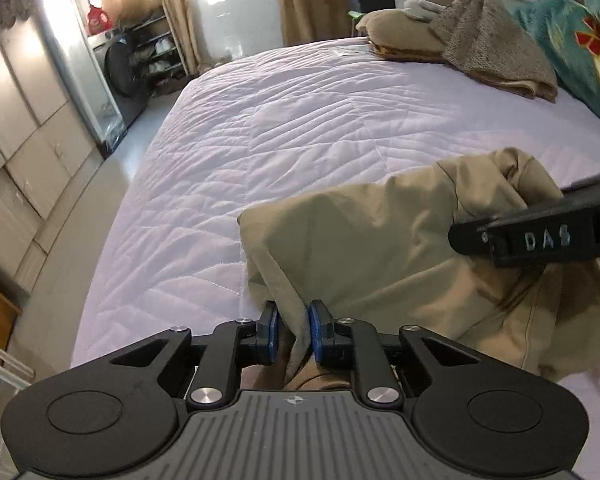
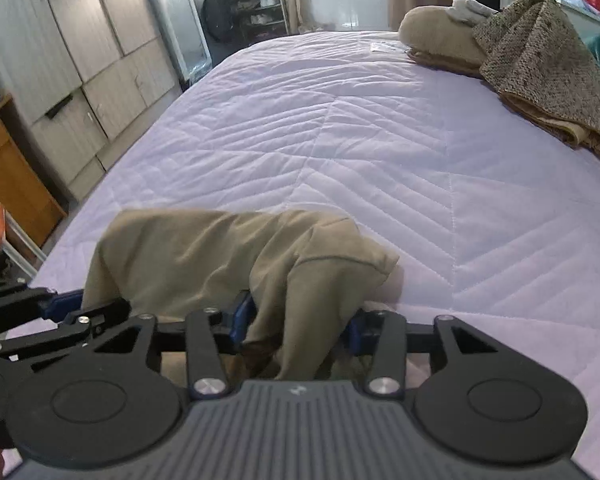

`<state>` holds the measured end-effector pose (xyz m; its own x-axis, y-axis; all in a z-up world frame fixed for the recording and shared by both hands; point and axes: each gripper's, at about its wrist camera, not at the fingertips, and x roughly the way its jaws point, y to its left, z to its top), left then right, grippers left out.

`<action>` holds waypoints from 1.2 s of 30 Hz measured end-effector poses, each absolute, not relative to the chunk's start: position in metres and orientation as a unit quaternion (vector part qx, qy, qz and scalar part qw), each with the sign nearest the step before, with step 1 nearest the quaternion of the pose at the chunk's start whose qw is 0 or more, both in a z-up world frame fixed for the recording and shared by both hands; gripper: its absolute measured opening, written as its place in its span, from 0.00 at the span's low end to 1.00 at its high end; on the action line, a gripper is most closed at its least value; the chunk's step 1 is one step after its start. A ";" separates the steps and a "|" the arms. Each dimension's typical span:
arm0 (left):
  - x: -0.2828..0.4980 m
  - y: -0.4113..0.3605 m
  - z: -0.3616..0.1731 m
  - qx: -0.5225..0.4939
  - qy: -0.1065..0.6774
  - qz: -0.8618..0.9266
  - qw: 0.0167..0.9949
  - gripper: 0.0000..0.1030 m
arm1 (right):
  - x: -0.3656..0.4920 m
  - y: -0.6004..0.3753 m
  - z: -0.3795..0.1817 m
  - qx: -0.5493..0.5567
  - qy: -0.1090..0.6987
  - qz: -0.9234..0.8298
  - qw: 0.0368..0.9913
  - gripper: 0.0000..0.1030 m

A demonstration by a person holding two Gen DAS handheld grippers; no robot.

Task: Fold clothes
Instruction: 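Lower the folded shirt onto the bed and open both grippers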

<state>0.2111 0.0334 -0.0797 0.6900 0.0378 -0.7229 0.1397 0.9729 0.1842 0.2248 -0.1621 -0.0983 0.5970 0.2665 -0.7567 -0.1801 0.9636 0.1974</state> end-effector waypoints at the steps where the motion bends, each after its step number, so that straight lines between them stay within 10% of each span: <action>1: 0.210 0.038 -0.074 0.104 0.390 -0.025 0.915 0.30 | 0.226 -0.164 -0.096 0.052 0.436 0.126 0.890 0.48; 16: 0.197 0.056 -0.023 0.014 0.347 -0.003 0.938 0.51 | 0.203 -0.160 -0.030 0.030 0.371 0.114 0.921 0.65; 24: 0.199 0.052 -0.093 0.033 0.411 -0.007 0.911 0.60 | 0.210 -0.161 -0.103 0.023 0.470 0.106 0.876 0.68; 36: 0.184 0.056 -0.062 0.056 0.404 0.001 0.913 0.60 | 0.196 -0.167 -0.071 0.026 0.459 0.096 0.883 0.75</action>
<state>0.1837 0.0558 -0.0625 0.6735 0.0467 -0.7377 0.0438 0.9937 0.1028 0.1957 -0.1666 -0.0707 0.5606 0.1943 -0.8050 -0.1465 0.9800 0.1345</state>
